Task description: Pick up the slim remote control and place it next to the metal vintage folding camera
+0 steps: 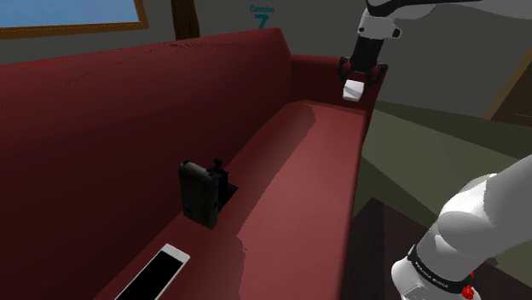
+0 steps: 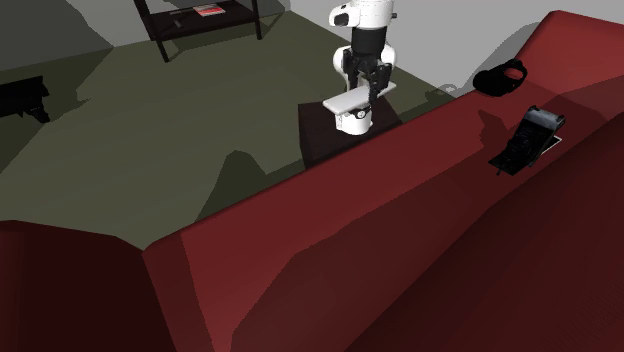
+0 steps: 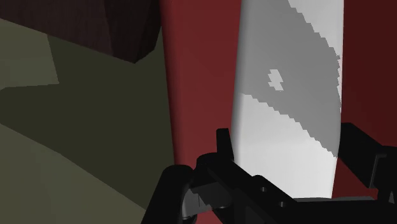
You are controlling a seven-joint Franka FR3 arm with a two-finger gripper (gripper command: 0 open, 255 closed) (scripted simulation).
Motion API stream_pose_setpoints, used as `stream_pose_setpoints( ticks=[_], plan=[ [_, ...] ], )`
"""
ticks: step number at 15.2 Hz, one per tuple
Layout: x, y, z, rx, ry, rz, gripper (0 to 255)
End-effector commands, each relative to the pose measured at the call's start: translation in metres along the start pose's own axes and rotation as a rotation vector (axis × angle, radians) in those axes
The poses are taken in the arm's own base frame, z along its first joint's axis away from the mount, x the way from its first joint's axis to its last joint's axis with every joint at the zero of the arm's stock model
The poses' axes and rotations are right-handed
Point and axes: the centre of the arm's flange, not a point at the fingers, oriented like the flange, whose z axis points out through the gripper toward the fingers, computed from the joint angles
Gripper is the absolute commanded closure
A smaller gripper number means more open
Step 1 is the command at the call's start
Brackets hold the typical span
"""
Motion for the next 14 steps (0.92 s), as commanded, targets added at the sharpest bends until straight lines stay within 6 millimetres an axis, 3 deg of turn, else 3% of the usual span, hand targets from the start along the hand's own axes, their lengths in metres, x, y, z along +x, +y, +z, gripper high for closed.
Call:
stream_pose_setpoints(
  ticks=[1, 14],
  plan=[
    [-0.026, -0.002, 0.000, -0.001, 0.001, 0.001, 255],
    [-0.196, -0.022, 0.003, -0.001, 0.001, 0.001, 255]
  ],
)
